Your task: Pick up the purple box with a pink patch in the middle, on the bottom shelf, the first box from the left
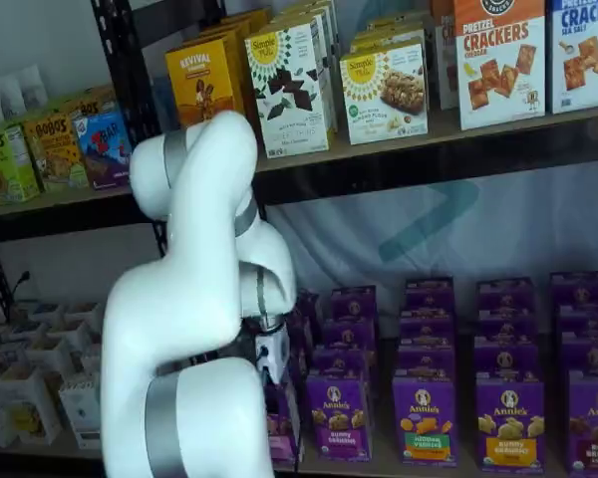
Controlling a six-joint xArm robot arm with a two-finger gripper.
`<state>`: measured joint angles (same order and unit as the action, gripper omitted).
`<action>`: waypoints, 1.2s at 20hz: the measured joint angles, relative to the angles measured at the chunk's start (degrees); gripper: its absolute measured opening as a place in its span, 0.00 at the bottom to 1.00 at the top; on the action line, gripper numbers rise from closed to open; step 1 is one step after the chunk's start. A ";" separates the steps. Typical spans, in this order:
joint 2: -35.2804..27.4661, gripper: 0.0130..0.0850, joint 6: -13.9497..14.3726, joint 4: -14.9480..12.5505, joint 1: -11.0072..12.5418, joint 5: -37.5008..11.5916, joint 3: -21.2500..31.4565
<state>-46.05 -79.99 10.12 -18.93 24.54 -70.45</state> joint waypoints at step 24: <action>-6.36 1.00 -3.18 4.06 0.14 3.44 -12.42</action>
<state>-52.41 -83.17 14.18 -18.79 27.98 -82.87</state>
